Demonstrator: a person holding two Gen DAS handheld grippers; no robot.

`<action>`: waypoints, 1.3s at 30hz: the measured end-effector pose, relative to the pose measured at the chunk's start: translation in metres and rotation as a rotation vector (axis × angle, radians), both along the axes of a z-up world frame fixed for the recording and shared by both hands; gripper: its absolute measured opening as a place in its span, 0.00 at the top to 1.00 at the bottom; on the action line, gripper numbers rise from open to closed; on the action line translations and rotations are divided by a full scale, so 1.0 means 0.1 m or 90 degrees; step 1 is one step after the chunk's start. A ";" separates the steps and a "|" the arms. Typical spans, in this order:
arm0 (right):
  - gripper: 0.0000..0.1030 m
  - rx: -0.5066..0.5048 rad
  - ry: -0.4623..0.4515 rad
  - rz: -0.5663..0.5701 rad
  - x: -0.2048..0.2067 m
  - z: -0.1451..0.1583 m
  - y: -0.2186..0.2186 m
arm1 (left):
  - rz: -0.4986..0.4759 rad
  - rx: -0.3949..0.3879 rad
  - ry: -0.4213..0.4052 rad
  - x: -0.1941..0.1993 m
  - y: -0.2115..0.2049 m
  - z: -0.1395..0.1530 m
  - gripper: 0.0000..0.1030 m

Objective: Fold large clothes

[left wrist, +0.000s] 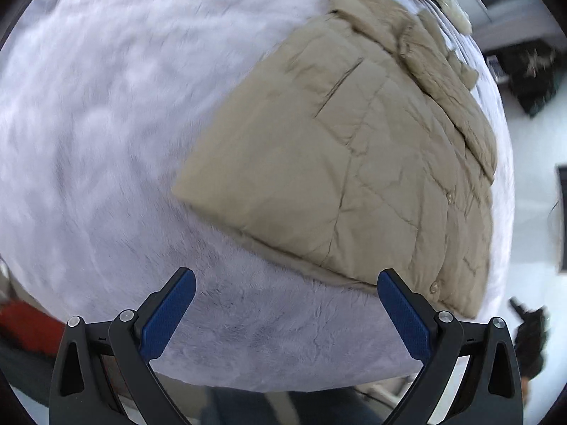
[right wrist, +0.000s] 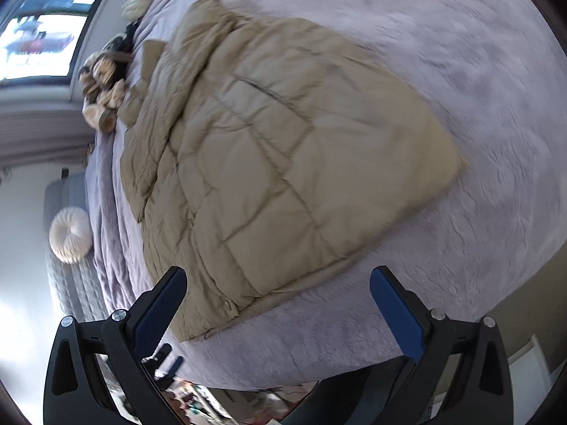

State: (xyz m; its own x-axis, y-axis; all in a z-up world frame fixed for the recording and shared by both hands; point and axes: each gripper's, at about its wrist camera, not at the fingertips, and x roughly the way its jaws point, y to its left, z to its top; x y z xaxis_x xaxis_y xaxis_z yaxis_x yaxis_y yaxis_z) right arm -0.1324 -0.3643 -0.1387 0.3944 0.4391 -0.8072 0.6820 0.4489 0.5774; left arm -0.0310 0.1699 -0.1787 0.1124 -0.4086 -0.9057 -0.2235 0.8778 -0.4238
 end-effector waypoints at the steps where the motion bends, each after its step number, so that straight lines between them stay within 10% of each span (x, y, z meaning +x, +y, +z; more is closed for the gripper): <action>1: 0.00 0.008 0.002 -0.007 -0.03 -0.04 -0.01 | 0.010 -0.025 0.009 0.00 0.01 -0.08 0.00; 10: 0.00 0.067 0.011 -0.086 -0.24 -0.38 -0.09 | 0.033 -0.115 0.015 0.24 -0.17 -0.36 0.00; 23: 0.00 0.118 -0.032 -0.170 -0.06 -0.75 -0.22 | 0.026 -0.116 0.016 0.54 -0.25 -0.54 0.02; 28: 0.02 0.155 -0.060 -0.179 0.04 -0.84 -0.30 | 0.029 -0.124 0.014 0.53 -0.17 -0.51 0.78; 30: 0.13 0.161 -0.050 -0.172 0.08 -0.85 -0.32 | 0.038 -0.140 0.008 0.55 -0.15 -0.45 0.83; 34: 0.82 0.176 -0.030 -0.157 0.13 -0.86 -0.37 | 0.039 -0.159 -0.019 0.59 -0.12 -0.20 0.85; 39: 0.90 0.189 -0.065 -0.090 0.30 -0.66 -0.43 | 0.044 -0.189 -0.049 0.74 -0.16 0.17 0.85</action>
